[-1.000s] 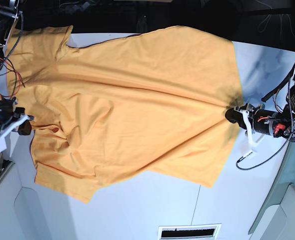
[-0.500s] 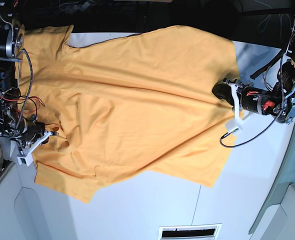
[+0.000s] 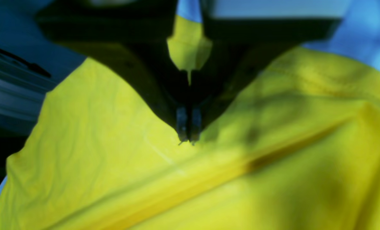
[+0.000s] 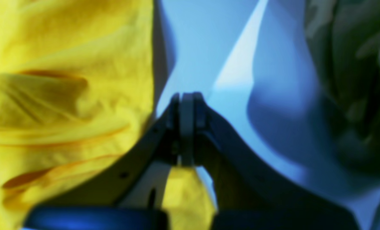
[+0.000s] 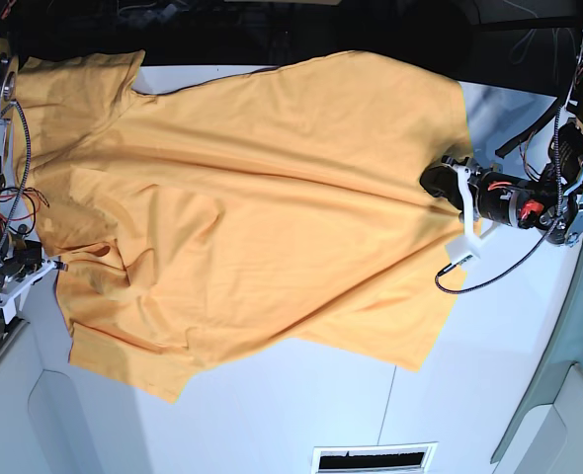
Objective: Layout the t-shirt on the table in an organized manner, then fold the t-shirt properly
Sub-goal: 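Regrasp the shirt near the sleeve with the right gripper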
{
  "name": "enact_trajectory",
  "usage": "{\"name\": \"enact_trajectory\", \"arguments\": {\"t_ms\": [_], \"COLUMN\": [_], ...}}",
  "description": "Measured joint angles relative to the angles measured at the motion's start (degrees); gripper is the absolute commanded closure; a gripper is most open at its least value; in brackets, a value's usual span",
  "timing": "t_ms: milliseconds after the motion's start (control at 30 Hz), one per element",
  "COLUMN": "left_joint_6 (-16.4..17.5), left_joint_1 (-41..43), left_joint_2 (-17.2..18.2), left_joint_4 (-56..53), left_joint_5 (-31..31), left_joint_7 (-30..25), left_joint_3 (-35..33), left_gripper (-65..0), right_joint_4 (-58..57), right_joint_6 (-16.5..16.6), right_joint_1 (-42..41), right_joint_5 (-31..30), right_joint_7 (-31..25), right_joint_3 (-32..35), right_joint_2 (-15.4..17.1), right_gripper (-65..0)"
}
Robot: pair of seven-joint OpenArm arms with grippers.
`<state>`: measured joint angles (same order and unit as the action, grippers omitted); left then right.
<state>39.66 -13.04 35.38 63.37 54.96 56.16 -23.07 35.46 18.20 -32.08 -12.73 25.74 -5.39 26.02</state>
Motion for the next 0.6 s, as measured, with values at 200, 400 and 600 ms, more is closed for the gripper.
{"name": "enact_trajectory", "arguments": {"t_ms": [200,400,600], "left_joint_6": [0.0,0.0,0.0], "left_joint_1": [0.2,0.5,-0.5], "left_joint_2": [-0.8,-0.1,-0.2], "left_joint_4": [0.1,0.0,0.0], "left_joint_5": [0.0,-1.6,-2.9], "left_joint_7": [0.2,0.0,-1.9], "left_joint_3": [0.0,0.0,0.0], "left_gripper": [0.0,0.0,0.0], "right_joint_4": [3.5,9.4,10.1], "right_joint_6": [2.9,6.2,7.6], "right_joint_1": [4.5,13.2,20.0], "right_joint_5": [-8.8,-12.6,-14.9], "right_joint_7": [7.5,8.6,6.4], "right_joint_3": [-5.3,-11.1,-11.6], "right_joint_2": [-0.1,-1.3,-0.8], "right_gripper": [0.0,0.0,0.0]}}
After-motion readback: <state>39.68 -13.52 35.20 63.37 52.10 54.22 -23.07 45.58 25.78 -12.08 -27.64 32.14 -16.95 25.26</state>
